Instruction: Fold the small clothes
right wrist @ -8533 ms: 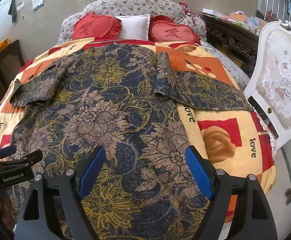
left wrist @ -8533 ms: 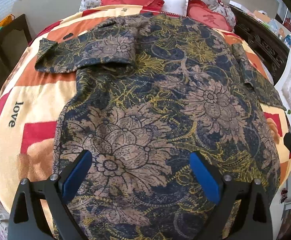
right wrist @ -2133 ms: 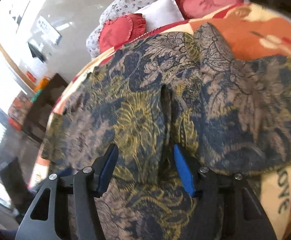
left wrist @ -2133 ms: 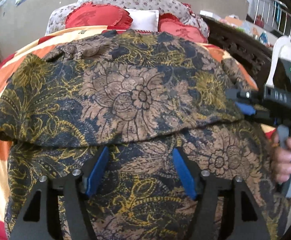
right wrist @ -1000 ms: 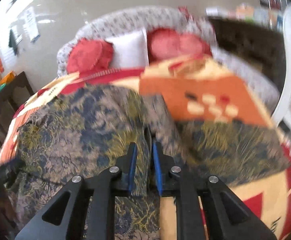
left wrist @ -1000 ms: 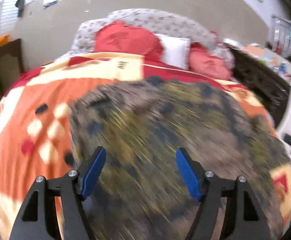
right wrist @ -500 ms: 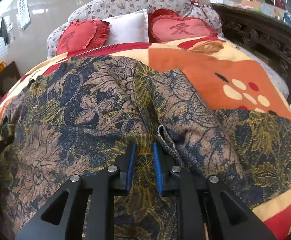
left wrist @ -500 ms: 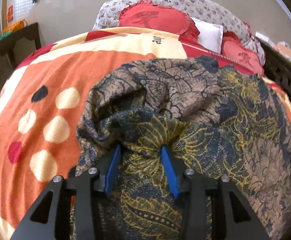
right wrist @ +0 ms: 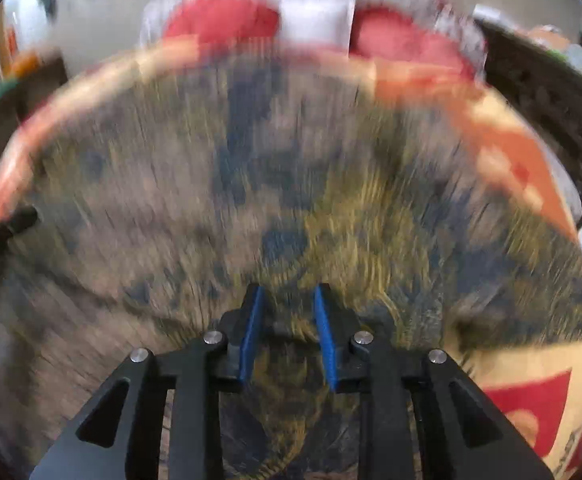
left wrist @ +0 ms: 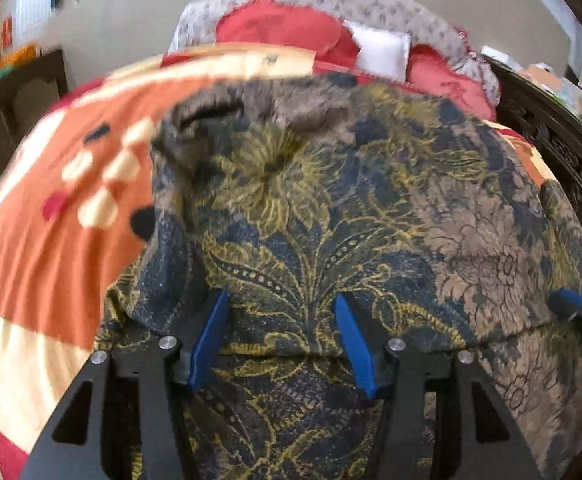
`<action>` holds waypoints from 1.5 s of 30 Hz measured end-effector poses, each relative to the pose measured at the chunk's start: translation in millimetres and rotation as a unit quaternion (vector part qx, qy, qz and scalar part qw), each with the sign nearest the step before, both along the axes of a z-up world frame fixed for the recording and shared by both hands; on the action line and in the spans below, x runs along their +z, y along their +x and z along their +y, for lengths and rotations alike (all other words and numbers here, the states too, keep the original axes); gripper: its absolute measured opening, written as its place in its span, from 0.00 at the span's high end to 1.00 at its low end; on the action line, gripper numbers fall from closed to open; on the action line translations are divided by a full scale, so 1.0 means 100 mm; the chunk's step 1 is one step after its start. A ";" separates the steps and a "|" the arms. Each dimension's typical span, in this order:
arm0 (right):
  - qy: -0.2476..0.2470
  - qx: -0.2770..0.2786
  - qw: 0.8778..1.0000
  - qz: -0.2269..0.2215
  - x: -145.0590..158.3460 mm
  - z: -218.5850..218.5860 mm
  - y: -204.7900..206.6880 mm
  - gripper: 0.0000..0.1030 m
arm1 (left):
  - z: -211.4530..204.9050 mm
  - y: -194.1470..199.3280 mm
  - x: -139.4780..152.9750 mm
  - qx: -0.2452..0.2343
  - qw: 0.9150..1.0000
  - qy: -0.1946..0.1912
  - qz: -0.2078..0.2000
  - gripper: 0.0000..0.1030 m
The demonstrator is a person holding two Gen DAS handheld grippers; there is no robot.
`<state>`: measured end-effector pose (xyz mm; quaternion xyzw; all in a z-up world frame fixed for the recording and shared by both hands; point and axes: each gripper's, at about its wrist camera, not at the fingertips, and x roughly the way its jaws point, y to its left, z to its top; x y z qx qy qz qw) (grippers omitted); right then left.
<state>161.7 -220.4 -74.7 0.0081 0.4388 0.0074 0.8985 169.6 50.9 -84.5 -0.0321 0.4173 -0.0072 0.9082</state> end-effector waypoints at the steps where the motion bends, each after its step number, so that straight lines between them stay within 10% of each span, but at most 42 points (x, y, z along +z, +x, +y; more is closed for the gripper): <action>1: 0.013 -0.011 1.000 0.002 0.06 -0.07 -0.02 0.68 | -0.01 -0.01 0.00 -0.006 1.000 0.001 0.002 0.35; 9: 0.066 -0.198 0.975 -0.073 0.52 -2.01 -0.67 0.58 | -0.15 -0.11 -0.07 -0.043 0.999 0.000 0.007 0.01; 14: 0.254 -0.356 0.898 -0.054 -0.01 -3.37 -1.29 0.58 | -0.16 -0.06 -0.08 -0.042 0.999 -0.005 0.007 0.00; 18: 0.434 -0.394 0.805 -0.091 -0.52 -3.73 -1.50 0.58 | -0.16 -0.07 -0.09 -0.042 0.999 -0.003 0.007 0.00; 21: 0.468 -0.409 0.775 -0.110 -0.70 -3.76 -1.42 0.58 | -0.16 -0.07 -0.09 -0.042 0.999 -0.003 0.007 0.00; 24: 0.450 -0.396 0.792 -0.119 -0.68 -3.80 -1.24 0.59 | -0.16 -0.05 -0.09 -0.042 0.999 -0.003 0.008 0.00; 28: 0.386 -0.365 0.839 -0.120 -0.38 -3.75 -1.21 0.87 | -0.17 -0.05 -0.09 -0.042 0.999 -0.003 0.008 0.00; 36: 0.195 -0.310 0.910 -0.197 1.26 -3.81 -1.23 0.87 | -0.15 -0.05 -0.09 -0.041 0.999 -0.004 0.007 0.00; 45: 0.172 -0.052 0.955 -0.237 2.01 -1.86 -0.65 0.87 | -0.14 -0.05 -0.09 -0.041 0.999 -0.006 0.006 0.00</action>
